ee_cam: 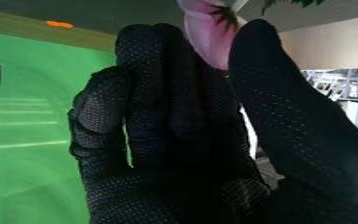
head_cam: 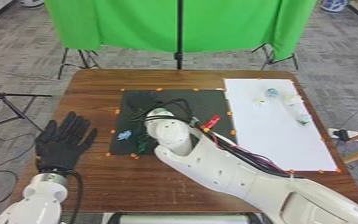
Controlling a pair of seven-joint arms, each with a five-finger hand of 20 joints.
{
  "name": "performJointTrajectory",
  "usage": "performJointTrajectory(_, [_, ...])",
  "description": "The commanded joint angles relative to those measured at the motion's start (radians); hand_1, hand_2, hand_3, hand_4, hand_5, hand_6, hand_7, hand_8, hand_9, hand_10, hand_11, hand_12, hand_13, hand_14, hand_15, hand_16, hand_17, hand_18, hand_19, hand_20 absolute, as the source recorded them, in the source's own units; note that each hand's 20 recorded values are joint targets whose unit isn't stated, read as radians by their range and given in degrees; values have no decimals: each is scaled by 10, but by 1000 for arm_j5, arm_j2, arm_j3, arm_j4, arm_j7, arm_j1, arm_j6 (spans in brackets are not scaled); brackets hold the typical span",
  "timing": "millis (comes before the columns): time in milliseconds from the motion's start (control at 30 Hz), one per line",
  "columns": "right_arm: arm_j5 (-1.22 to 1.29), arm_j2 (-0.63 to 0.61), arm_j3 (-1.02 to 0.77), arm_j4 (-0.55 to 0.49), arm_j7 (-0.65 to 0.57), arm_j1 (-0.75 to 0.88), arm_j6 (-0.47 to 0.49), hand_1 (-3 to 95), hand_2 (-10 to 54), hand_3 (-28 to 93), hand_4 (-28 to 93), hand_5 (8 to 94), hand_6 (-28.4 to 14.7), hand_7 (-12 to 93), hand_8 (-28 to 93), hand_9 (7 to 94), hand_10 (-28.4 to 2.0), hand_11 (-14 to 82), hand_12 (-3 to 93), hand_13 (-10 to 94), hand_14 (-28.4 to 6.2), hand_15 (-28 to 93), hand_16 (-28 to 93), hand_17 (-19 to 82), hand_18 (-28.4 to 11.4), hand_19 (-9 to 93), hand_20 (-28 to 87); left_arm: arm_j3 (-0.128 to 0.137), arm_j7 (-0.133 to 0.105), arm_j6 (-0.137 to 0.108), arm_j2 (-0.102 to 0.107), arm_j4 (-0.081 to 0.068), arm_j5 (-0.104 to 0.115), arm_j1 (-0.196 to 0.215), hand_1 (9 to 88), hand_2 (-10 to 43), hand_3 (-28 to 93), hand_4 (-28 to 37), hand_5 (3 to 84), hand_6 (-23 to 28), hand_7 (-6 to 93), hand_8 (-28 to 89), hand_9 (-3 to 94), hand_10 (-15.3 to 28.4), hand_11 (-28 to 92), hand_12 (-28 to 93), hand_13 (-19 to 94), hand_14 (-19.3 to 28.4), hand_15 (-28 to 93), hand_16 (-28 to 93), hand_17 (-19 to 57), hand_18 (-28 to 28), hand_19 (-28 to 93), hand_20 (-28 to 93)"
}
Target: Arrange flowers
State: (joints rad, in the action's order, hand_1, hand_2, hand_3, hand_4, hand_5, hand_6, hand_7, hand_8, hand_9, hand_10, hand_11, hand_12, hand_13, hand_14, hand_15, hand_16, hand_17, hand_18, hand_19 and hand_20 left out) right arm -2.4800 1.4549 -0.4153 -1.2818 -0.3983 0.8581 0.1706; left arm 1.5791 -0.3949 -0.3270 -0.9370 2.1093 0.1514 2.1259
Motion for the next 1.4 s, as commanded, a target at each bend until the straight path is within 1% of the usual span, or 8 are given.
performJointTrajectory(33, [36,-6,28,-24,-51,-32,-38,494,-93,743,-272,563,-38,207,-103,653,-162,203,199,622,-112,514,346,356,-226,849,369,-2,12,1,1,-5,4,9,292,142,777,-282,489,77,206,-110,425,157,294,123,331,158,507,-65,-48,152,404,181])
performJointTrajectory(500, [65,-1,11,-26,-70,-21,-53,411,-92,735,-264,550,-50,190,-96,641,-173,197,193,617,-131,552,262,352,-228,851,355,-18,22,-12,-7,-18,6,-19,289,134,766,-283,488,77,207,-110,424,157,293,123,330,158,507,-65,-48,152,404,180])
performJointTrajectory(633, [104,-10,28,-42,-90,-27,-57,404,-89,735,-264,550,-51,188,-95,640,-174,196,192,614,-133,553,258,351,-230,852,353,-14,11,-12,1,-9,18,-1,289,133,765,-283,488,77,207,-110,424,157,292,123,330,158,507,-65,-48,151,404,180])
performJointTrajectory(700, [58,8,-24,-17,-49,-1,-46,402,-88,735,-264,550,-52,188,-94,640,-174,196,192,614,-133,553,257,351,-230,852,353,-29,13,-25,0,-23,25,-30,288,133,764,-283,488,76,208,-110,424,157,293,123,330,158,507,-65,-48,152,404,180])
performJointTrajectory(867, [79,-9,-31,-29,-57,2,-75,395,-64,734,-258,551,-53,184,-93,640,-175,196,193,615,-135,554,255,351,-230,852,351,-14,19,-23,-16,-21,19,-16,288,133,765,-283,489,76,209,-110,424,156,293,124,330,158,508,-65,-48,152,405,180])
performJointTrajectory(933, [83,-28,-24,-42,-57,-3,-70,386,-17,761,-228,554,-53,187,-93,640,-177,195,193,616,-136,556,253,352,-230,852,349,-7,9,-19,-17,-15,25,0,287,133,764,-283,489,76,210,-110,424,156,294,124,331,158,507,-65,-48,152,405,180])
performJointTrajectory(1167, [83,-29,-73,-40,-86,11,108,356,82,820,-138,579,-53,189,-92,654,-180,195,194,615,-143,558,252,348,-233,849,346,4,7,-23,-22,-8,31,23,287,133,764,-283,489,77,210,-110,425,157,294,124,331,158,507,-65,-48,152,406,181])
performJointTrajectory(1400, [77,-28,-68,-34,-92,15,118,461,22,799,-164,588,-47,197,-71,671,-170,202,198,621,-115,509,365,344,-233,843,344,-7,16,-25,-23,-13,27,5,287,133,764,-283,489,77,211,-110,424,156,294,124,332,158,507,-65,-48,152,406,181])
